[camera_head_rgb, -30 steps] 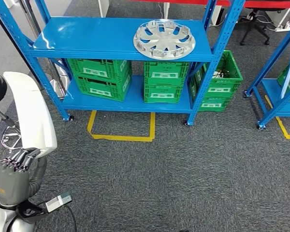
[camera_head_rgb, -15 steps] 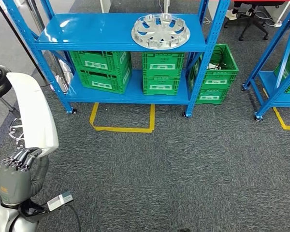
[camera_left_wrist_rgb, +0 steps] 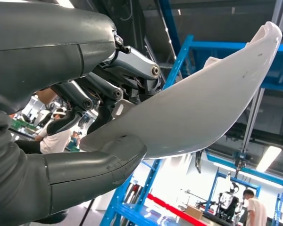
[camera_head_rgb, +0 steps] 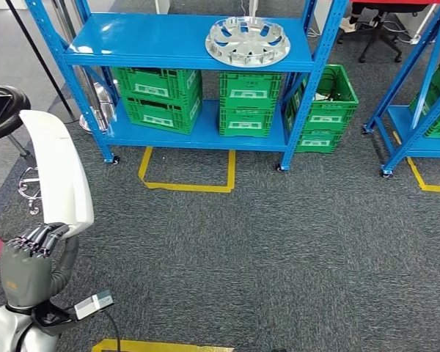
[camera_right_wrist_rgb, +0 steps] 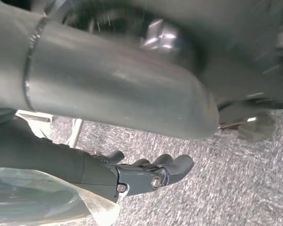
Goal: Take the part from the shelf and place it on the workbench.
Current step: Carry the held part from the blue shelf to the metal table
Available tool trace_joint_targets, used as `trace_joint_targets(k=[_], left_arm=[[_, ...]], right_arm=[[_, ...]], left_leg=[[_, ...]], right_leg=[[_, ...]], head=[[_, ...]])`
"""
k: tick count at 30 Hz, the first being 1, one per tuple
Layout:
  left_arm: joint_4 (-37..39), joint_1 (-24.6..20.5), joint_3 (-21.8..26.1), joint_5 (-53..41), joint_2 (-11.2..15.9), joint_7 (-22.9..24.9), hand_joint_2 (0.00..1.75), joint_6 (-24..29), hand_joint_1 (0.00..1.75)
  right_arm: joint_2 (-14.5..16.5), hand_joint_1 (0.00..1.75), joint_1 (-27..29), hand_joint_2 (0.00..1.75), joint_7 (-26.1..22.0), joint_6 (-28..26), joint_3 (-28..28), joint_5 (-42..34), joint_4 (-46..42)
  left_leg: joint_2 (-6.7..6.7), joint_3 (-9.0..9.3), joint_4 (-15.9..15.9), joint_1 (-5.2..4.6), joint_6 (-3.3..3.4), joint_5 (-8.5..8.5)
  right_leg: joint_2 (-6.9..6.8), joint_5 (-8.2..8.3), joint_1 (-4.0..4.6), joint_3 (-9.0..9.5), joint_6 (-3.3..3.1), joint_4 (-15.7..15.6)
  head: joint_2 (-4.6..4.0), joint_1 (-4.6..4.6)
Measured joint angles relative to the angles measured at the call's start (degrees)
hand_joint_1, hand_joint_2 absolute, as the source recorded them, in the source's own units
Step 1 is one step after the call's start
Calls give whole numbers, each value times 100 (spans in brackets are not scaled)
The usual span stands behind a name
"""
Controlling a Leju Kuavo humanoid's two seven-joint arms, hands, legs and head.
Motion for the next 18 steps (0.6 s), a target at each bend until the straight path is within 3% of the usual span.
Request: trace_joint_targets(k=[2, 5, 7, 10, 18], left_arm=[[4, -8, 0, 7, 2, 0, 175, 0, 175], [10, -11, -3, 10, 4, 0, 175, 0, 175], [13, -12, -4, 11, 5, 0, 175, 0, 175], [18, -17, -4, 11, 6, -12, 175, 0, 175], [39, -48, -4, 61, 8, -140, 175, 0, 175]], right_arm=[[2, 0, -9, 0, -3, 2, 0, 1, 0], [7, 0, 11, 0, -4, 4, 0, 1, 0], [7, 0, 19, 0, -4, 6, 0, 0, 0], [9, 0, 15, 0, -8, 10, 0, -1, 0], [9, 0, 14, 0, -27, 10, 0, -1, 0]], left_leg=[[2, -29, 15, -17, -13, 5], [2, -32, 1, -9, -1, 43], [0, -33, -28, 0, -58, 108], [-1, -34, -58, 5, -86, 149], [-1, -40, -64, 10, -109, 167]], right_leg=[[2, 13, 13, 164, -25, -335], [-9, 55, 26, 143, -30, -336], [-12, 82, 36, 126, -66, -330], [-11, 105, 41, 106, -91, -322], [-11, 108, 46, 93, -100, -305]], head=[[0, -4], [0, -8], [0, -7], [0, -9], [0, -7]])
